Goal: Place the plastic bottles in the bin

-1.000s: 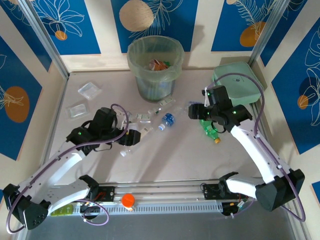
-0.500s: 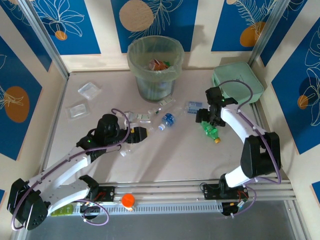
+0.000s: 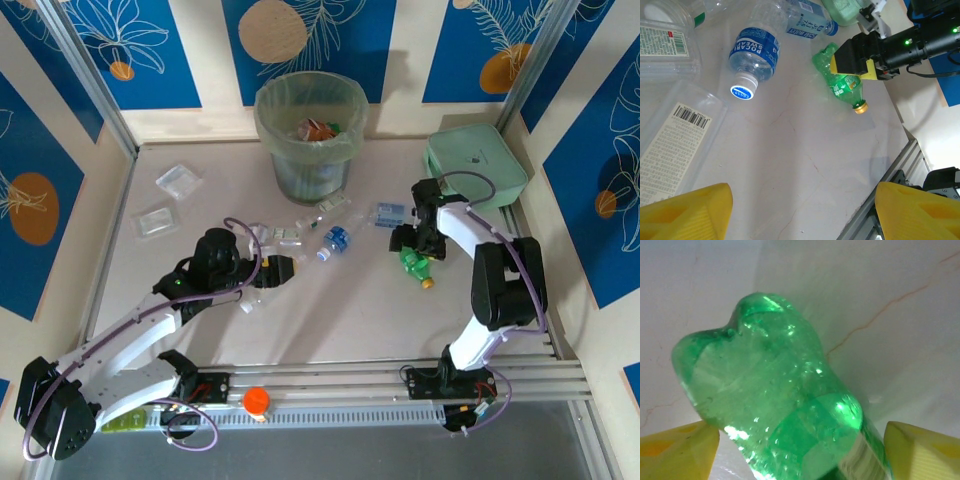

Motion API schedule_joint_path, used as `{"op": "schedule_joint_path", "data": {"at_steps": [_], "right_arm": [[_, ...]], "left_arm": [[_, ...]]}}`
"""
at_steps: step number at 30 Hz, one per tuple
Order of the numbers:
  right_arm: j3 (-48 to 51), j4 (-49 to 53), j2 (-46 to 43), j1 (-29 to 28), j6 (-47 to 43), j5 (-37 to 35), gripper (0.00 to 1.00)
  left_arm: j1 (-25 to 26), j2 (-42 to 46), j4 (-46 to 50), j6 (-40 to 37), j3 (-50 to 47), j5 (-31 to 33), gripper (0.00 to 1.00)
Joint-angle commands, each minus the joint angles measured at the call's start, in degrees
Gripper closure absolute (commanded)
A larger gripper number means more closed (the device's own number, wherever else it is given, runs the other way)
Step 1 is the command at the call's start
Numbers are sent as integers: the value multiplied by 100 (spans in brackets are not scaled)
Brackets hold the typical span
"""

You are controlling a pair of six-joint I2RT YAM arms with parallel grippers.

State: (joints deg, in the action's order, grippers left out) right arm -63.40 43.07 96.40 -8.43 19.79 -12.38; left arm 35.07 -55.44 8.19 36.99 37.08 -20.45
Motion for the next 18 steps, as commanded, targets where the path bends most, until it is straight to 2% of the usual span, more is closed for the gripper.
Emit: {"op": "schedule_joint_path", "data": {"at_steps": [1, 12, 18], "right_arm": [[-68, 76, 182, -150, -84, 158, 18], [-39, 9, 251, -392, -11, -173, 41], [163, -114, -412, -440, 225, -50, 43]], "left_arm": [[26, 95, 58, -166, 148, -65, 25], [26, 138, 168, -166, 211, -56, 25], [22, 229, 418, -178, 429, -54, 25]]}}
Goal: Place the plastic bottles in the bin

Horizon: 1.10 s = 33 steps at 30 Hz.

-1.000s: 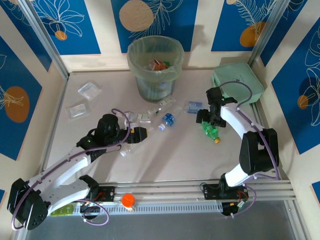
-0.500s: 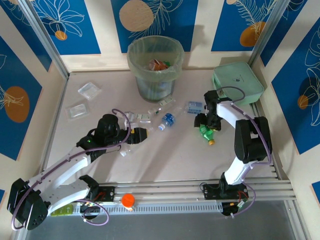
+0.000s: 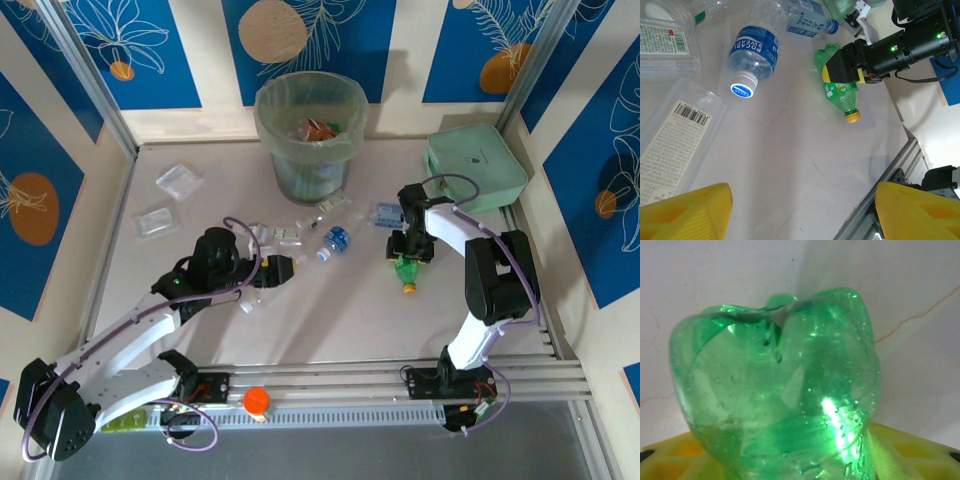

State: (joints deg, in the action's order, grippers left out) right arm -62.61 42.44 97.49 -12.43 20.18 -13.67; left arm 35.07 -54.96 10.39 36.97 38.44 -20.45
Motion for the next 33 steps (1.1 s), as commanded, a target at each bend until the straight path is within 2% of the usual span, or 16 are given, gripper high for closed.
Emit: {"op": "schedule_joint_path", "data": {"at_steps": [1, 5, 9, 12, 15, 18, 22, 25, 33], "right_arm": [[128, -79, -678, -41, 237, 151, 44], [369, -237, -1496, -63, 510, 523, 47], [813, -669, -2643, -115, 705, 1098, 47], [926, -903, -3504, -308, 676, 1265, 47], [732, -995, -4053, -419, 631, 1449, 48], [351, -1151, -4216, -490, 662, 1683, 48], [-316, -1483, -3980, -668, 615, 1732, 48], [-1129, -1622, -3391, -700, 579, 1801, 48], [-4352, -1554, -994, -692, 517, 2031, 48]], "left_arm": [[22, 215, 275, -188, 340, -32, 25], [24, 392, 713, -368, 651, 167, 25], [26, 602, 1189, -586, 1013, 426, 25], [21, 760, 1488, -778, 1282, 666, 25], [25, 861, 1776, -1045, 1582, 993, 25], [26, 957, 1959, -1297, 1824, 1408, 25], [22, 1156, 1966, -1509, 1961, 1856, 25], [26, 1284, 1940, -1688, 2001, 2054, 25], [26, 1426, 1781, -2177, 1755, 2097, 25]]}}
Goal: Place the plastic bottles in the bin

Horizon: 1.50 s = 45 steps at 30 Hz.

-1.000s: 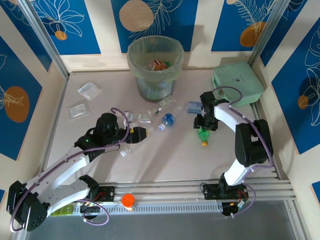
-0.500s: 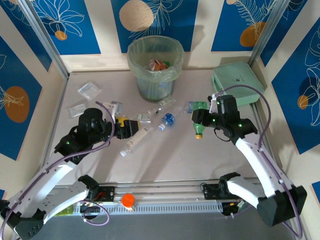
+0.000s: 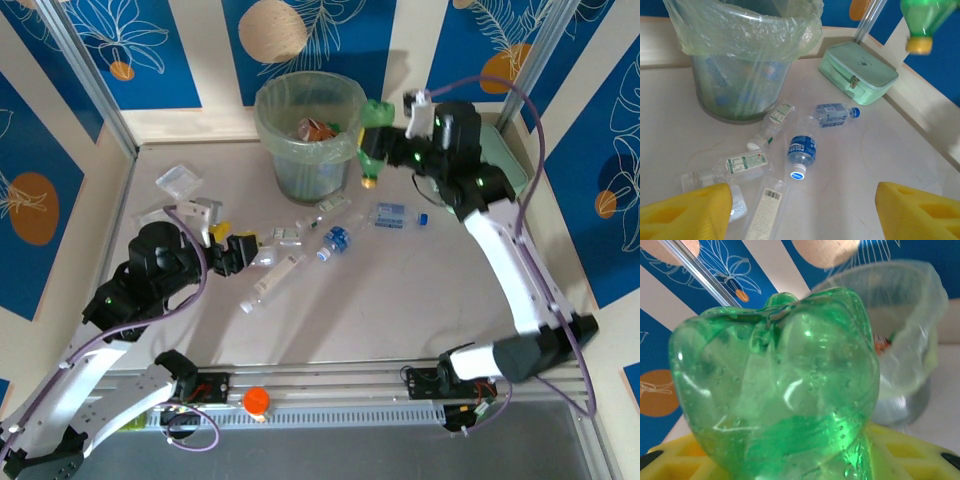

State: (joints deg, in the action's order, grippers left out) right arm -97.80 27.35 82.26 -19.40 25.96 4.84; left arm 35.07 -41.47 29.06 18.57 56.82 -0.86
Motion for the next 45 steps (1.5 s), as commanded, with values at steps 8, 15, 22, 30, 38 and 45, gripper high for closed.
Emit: {"op": "schedule_joint_path", "data": {"at_steps": [8, 15, 22, 30, 38, 45], "right_arm": [[-5623, 1246, 3946, 258, 480, 703, 48], [-6508, 691, 5312, 463, 1308, 1193, 48], [-5820, 275, 5378, 359, 1127, 1261, 48], [-5651, 665, 5659, 244, 828, 1094, 45], [-5724, 776, 5718, 267, 665, 1029, 27], [-5934, 733, 5575, 320, 716, 999, 24]], "left_arm": [[24, 61, -324, -428, -491, 126, 25], [9, -1, -268, -526, -509, 201, 25], [-8, -92, -268, -555, -505, 121, 25], [-62, -123, -251, -560, -495, 113, 24], [-74, -98, -251, -568, -496, 99, 23], [-71, -98, -219, -580, -487, 139, 23]]}}
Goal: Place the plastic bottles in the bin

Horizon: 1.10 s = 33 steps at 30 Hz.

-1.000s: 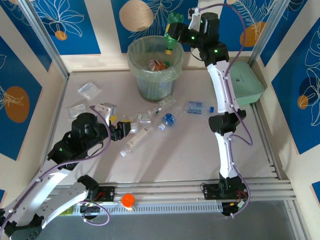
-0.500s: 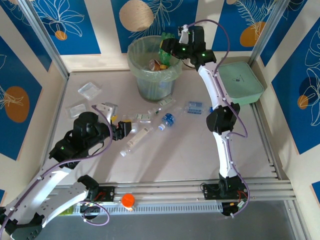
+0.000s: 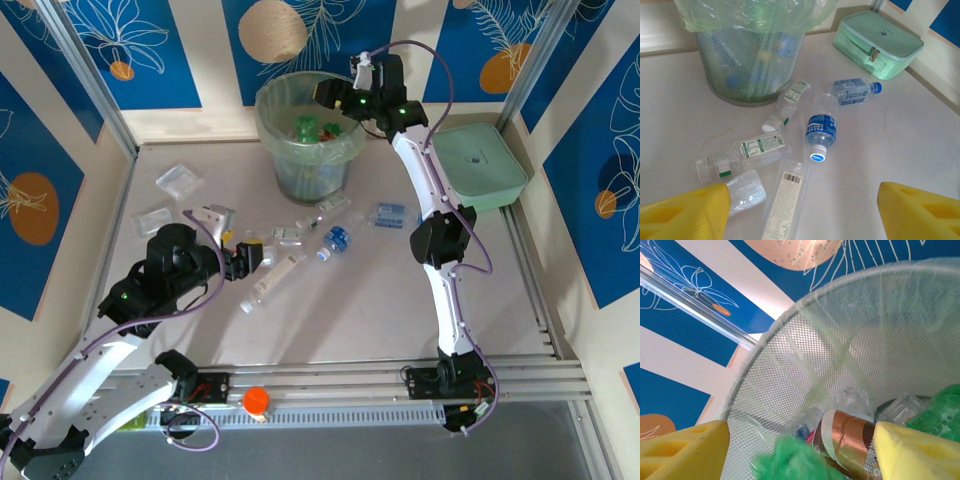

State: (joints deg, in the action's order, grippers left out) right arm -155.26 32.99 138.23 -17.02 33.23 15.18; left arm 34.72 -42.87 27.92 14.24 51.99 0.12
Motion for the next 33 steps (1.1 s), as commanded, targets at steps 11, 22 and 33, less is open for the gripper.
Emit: {"op": "schedule_joint_path", "data": {"at_steps": [11, 22, 33], "right_arm": [[-274, 417, -671, 86, -250, 21, 41], [1002, 1543, -2562, -93, -1029, -433, 53], [6280, 498, -6366, -389, -815, -1246, 53]], "left_arm": [[-79, 32, -77, -138, 20, 129, 23], [-72, -305, 765, 150, 636, -147, 23], [432, -1742, 1910, -1, 1472, -329, 25]]}}
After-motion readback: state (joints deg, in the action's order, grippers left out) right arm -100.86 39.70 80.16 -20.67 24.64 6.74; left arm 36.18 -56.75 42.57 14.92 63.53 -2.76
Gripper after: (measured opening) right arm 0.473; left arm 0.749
